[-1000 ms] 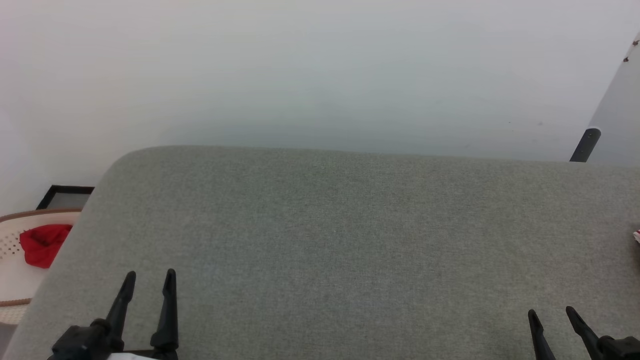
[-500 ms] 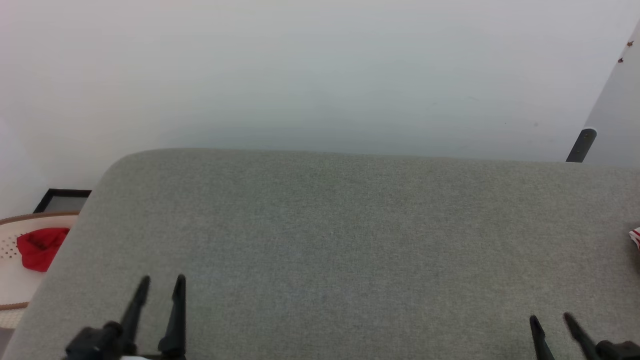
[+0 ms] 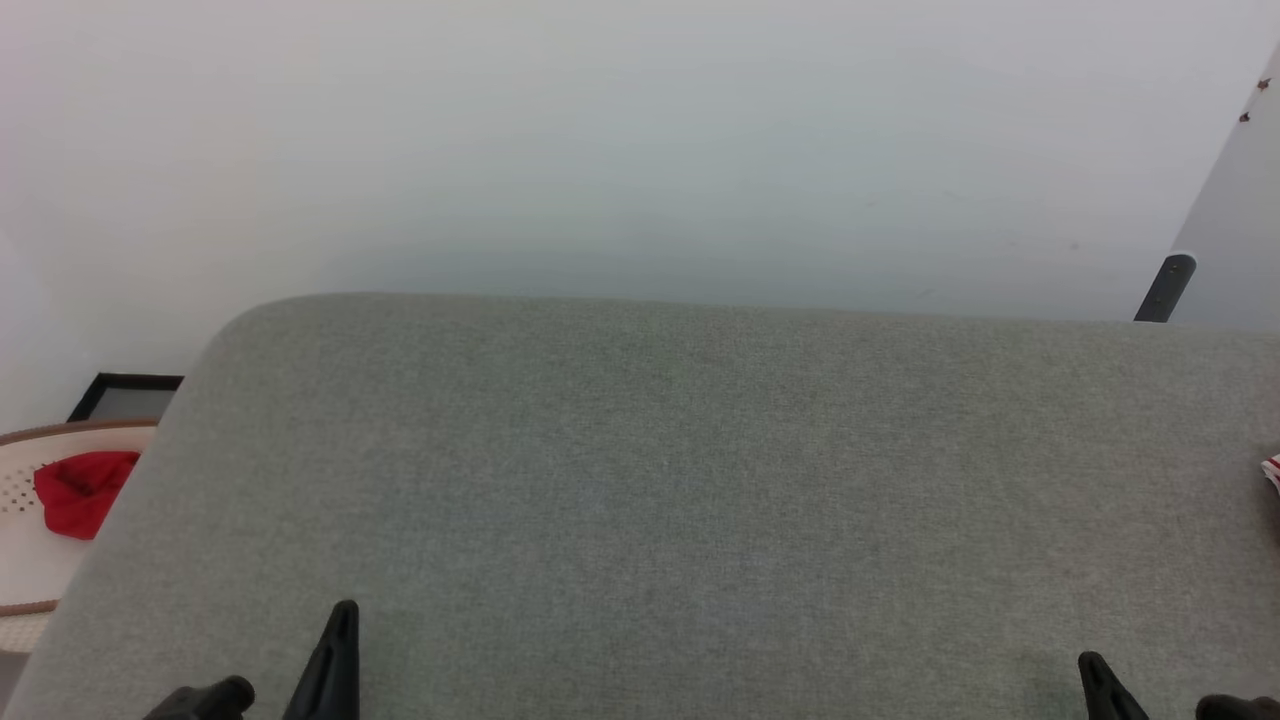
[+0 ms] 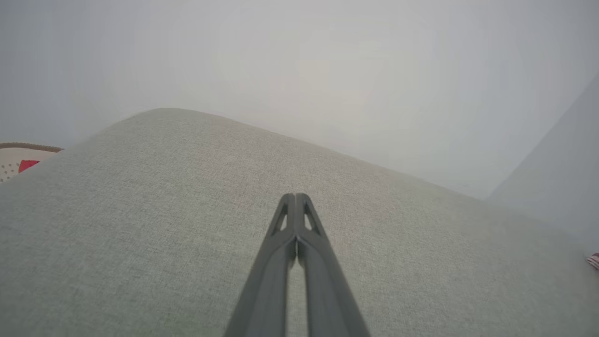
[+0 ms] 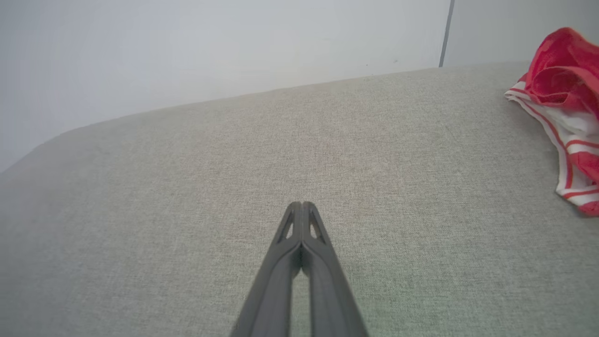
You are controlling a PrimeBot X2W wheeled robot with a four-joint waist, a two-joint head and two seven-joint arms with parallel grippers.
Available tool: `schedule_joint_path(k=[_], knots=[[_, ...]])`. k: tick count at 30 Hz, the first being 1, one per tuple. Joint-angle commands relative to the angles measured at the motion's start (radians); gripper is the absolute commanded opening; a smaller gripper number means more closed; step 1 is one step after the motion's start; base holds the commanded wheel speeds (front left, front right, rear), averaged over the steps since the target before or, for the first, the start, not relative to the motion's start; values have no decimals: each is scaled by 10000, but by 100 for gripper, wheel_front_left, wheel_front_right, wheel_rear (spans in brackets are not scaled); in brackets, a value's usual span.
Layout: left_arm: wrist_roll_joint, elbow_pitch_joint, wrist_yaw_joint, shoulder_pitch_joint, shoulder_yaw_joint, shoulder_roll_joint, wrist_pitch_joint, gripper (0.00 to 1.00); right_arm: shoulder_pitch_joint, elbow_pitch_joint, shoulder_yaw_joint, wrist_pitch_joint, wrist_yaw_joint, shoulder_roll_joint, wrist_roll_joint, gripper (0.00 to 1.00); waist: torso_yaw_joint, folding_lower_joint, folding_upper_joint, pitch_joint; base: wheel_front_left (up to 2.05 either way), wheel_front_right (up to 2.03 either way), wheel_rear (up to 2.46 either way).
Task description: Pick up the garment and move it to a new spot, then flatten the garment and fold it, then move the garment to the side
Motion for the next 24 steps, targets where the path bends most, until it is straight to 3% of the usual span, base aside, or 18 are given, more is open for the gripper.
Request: schedule_joint_path(k=[1,24], knots=[[-511,-112,-3,-334,98,19,104,0,-305,-150,-86,79,-1,-9,591,0,4,1,0,12,0,0,0],[-3698,76,-8,-864,372,-282,1034,0,-939,-160,-327,758,-3,282,4125,0,36,1,0,138,0,0,0]])
